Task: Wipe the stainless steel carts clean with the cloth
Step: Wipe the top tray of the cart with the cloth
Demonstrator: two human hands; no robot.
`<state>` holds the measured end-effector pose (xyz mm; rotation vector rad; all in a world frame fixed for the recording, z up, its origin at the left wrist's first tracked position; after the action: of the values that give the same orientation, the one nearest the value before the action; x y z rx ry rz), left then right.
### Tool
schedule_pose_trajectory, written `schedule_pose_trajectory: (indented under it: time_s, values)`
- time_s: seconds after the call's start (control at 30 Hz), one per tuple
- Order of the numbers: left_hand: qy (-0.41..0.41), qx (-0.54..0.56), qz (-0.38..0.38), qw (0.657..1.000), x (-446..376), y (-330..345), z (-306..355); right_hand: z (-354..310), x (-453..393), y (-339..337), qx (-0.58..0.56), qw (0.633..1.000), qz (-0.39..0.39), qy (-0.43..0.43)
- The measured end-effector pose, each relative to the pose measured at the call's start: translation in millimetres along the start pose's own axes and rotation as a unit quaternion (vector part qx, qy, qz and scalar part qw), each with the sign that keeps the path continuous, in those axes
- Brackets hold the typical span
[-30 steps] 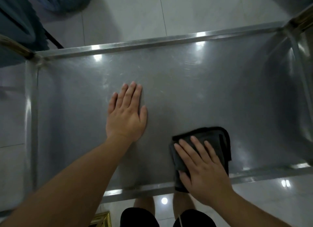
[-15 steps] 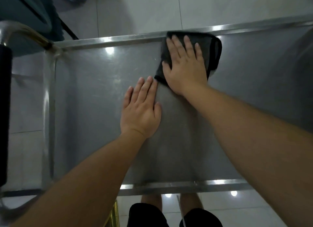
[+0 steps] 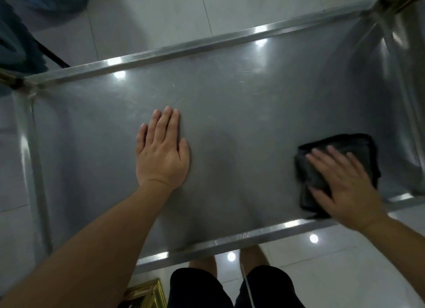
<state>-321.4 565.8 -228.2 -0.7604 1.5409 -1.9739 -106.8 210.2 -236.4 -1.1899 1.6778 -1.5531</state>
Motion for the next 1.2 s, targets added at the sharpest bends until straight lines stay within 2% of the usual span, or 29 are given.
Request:
schedule_pose_trajectory:
  time_s: [0.07,0.17,0.23,0.33,0.43,0.5,0.6,0.7,0.8,0.9,0.97,1.03,1.1,1.13,1.2]
  values:
    - [-0.003,-0.002,0.003,1.000,0,-1,1,64,3,-9,-0.022,0.990,0.026,0.139]
    - [-0.005,-0.003,0.004,1.000,-1,-1,0,125,23,-19,-0.064,0.927,0.088,0.360]
    - [-0.006,0.000,0.006,1.000,-1,-2,1,122,37,-17,-0.060,0.879,0.114,0.458]
    - [-0.006,0.005,0.007,1.000,-1,-4,2,76,51,-14,-0.047,0.841,0.145,0.520]
    - [-0.010,0.007,-0.002,1.000,-2,-4,2,8,58,-6,-0.040,0.845,0.144,0.513]
    - [-0.014,0.005,-0.010,1.000,-3,-3,1,-38,56,0,-0.036,0.869,0.125,0.477]
    - [-0.016,0.003,-0.023,1.000,-3,-3,0,-110,52,14,-0.028,0.924,0.087,0.372]
    - [-0.018,0.000,-0.031,0.999,-2,-5,3,-177,46,21,-0.047,0.966,0.082,0.240]
    - [-0.012,-0.002,-0.063,0.998,-3,-7,7,-221,32,13,-0.108,0.979,0.092,0.149]
    - [0.006,0.000,-0.126,0.992,-10,-14,8,-230,10,-3,-0.125,0.979,0.071,0.147]
    - [0.015,-0.003,-0.163,0.986,-12,-21,6,-227,-5,-12,-0.122,0.981,0.013,0.151]
    - [0.010,-0.011,-0.203,0.979,-1,-31,0,-224,-17,-13,-0.126,0.974,-0.105,0.158]
    - [-0.004,-0.016,-0.250,0.968,21,-35,-3,-220,-22,-9,-0.137,0.949,-0.222,0.179]
    - [-0.009,-0.016,-0.268,0.963,36,-40,-5,-222,-22,-13,-0.135,0.938,-0.261,0.184]
    - [-0.013,-0.008,-0.296,0.955,71,-49,-8,-228,-19,-25,-0.129,0.929,-0.293,0.187]
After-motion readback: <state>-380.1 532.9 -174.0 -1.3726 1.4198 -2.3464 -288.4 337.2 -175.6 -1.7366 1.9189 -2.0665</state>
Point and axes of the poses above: each hand's wrist, its own x-axis away from the middle knuckle, its own y-axis out of the palm, z = x × y, the point moved 7 cm from there along -x, towards the middle knuckle, and after that the axes turned 2 degrees about -x, right-handed, at the moved point
